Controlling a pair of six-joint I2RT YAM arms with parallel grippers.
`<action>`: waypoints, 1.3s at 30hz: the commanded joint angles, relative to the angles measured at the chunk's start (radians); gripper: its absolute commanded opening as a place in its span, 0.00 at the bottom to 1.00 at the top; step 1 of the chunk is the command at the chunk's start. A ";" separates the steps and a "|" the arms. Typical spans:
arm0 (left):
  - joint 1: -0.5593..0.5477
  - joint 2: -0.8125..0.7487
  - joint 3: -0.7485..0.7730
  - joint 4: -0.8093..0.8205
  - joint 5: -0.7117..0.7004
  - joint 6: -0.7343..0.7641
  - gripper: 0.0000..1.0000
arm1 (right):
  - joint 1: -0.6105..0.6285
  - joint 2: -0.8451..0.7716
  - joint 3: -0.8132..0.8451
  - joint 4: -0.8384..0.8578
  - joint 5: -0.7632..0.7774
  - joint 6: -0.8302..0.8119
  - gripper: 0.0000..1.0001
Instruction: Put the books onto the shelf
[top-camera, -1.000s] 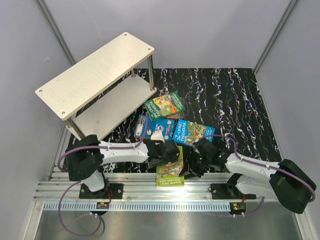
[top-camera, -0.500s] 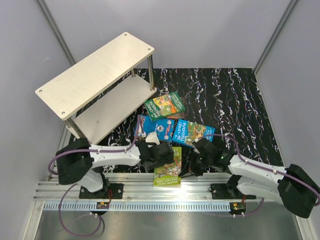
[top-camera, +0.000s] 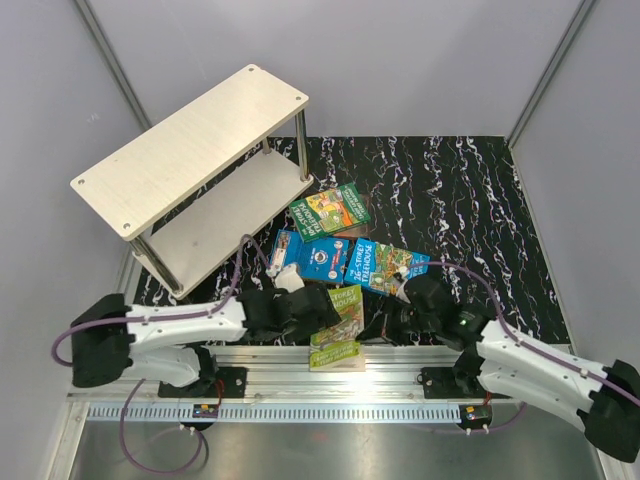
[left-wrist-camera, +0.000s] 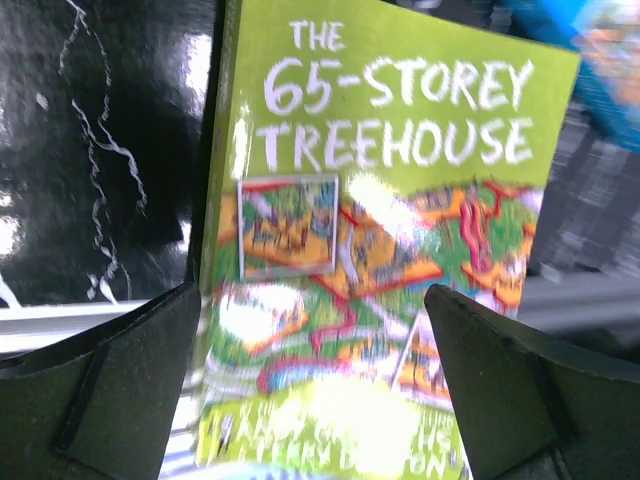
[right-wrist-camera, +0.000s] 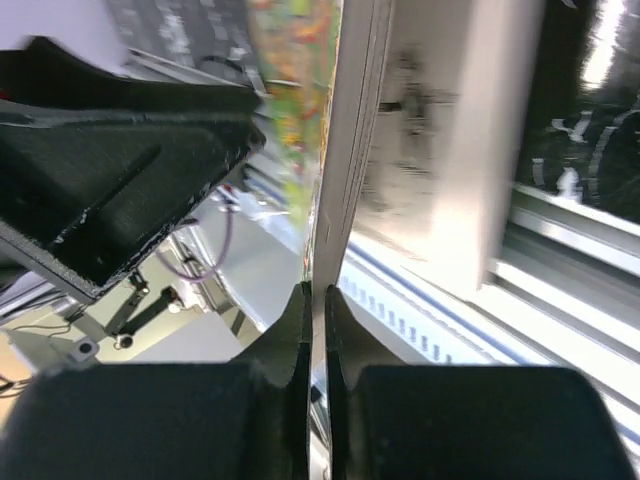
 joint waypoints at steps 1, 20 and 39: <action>0.003 -0.178 -0.131 0.121 0.044 -0.039 0.99 | 0.004 -0.116 0.084 -0.043 0.074 0.030 0.00; -0.104 -0.016 -0.296 0.773 0.111 -0.153 0.99 | 0.004 -0.594 -0.060 -0.081 0.080 0.297 0.00; -0.201 -0.022 -0.428 1.203 -0.041 -0.290 0.73 | 0.004 -0.829 -0.077 -0.334 0.053 0.304 0.00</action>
